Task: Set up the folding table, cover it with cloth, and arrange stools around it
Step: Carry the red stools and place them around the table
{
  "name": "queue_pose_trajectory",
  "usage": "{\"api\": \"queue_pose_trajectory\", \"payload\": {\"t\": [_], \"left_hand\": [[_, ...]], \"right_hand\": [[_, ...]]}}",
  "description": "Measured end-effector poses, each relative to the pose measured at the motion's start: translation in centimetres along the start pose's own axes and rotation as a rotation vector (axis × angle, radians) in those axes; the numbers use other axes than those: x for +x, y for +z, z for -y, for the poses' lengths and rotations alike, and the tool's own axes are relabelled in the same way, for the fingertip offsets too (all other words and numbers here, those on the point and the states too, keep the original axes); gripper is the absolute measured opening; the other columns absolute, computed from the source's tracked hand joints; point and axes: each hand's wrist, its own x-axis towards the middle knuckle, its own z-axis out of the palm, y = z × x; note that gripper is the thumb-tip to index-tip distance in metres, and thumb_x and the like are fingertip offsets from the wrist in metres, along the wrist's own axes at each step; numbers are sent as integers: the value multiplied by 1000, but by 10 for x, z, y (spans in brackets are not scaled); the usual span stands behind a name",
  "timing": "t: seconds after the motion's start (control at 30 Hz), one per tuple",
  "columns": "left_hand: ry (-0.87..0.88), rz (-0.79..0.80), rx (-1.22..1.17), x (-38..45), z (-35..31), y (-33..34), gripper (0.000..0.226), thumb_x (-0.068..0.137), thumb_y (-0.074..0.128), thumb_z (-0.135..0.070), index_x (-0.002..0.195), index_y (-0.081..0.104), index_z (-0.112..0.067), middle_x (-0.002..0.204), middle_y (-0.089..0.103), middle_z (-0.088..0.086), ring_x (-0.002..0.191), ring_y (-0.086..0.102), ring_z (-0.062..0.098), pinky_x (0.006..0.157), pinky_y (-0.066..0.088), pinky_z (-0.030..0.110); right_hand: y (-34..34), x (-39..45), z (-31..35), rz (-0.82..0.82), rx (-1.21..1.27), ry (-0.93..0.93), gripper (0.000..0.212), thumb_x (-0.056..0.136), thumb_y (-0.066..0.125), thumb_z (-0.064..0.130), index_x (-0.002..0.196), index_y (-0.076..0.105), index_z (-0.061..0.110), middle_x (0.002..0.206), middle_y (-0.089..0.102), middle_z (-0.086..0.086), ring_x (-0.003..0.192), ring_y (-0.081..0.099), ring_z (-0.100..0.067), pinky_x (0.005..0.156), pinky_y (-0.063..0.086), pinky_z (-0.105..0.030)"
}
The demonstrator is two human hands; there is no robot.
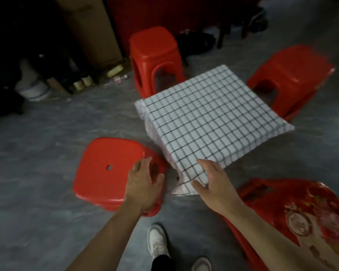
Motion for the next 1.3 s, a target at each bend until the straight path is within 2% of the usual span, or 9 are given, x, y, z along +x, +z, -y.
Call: {"api": "queue_pose_trajectory", "payload": {"t": [0.1,0.2,0.27,0.53,0.7,0.83,1.03,1.17,1.3], "left_hand": [[-99,-54,-23,2,47,-22,63,86,64,-35,142,47,-11,141,49,14,129,44,35,109,34,41],[-194,-75,-51,8,94,-36,63,87,67,-28,144,44,-10,143,47,16,129,45,38,108,34,42],[-220,-78,-68,15,126,-41,65,86,65,-31,144,45,-9,136,53,17,123,49,39,105,38,45],[-389,-38,-91,42,227,-48,62,86,68,-31,140,48,-9,139,51,18,125,47,39,107,36,44],[-461,-39,-126,45,251,-47,62,90,64,-34,144,42,-13,143,48,15,127,46,39,107,39,45],[-585,-8,-194,44,264,-34,65,88,63,-35,147,37,-22,144,40,21,112,57,43,97,48,46],[-679,-64,-270,38,268,7,72,92,56,-41,154,22,-28,142,33,23,105,60,40,97,49,46],[-702,-125,-374,34,258,28,77,93,56,-40,158,16,-24,144,34,21,115,55,40,98,49,48],[-759,-219,-421,43,249,35,76,93,54,-41,157,19,-21,142,35,24,120,49,39,100,45,46]], "right_hand": [[34,21,32,66,-28,-42,61,91,62,38,146,37,27,145,38,8,134,35,-10,108,33,-26],[70,47,62,133,-78,-70,63,90,62,43,146,36,30,148,37,7,136,35,-11,111,37,-35],[94,64,80,173,-93,-78,65,89,63,44,146,35,31,148,38,5,135,39,-13,107,44,-40],[170,132,137,236,-228,-200,71,87,67,42,148,37,22,144,45,-1,131,43,-16,109,40,-36],[188,161,145,281,-298,-229,72,87,67,44,149,35,23,144,43,0,131,43,-18,107,41,-42],[202,182,138,326,-372,-265,75,85,66,46,149,33,25,147,41,-2,133,40,-21,109,39,-43],[231,224,126,419,-535,-291,93,79,70,53,152,17,31,154,21,-9,141,24,-28,113,33,-50],[242,246,119,460,-708,-317,110,69,75,61,150,4,35,154,12,-11,140,18,-34,111,31,-59],[246,267,107,547,-687,-257,121,65,84,53,149,-2,41,157,7,-14,142,18,-38,112,30,-59]]}}
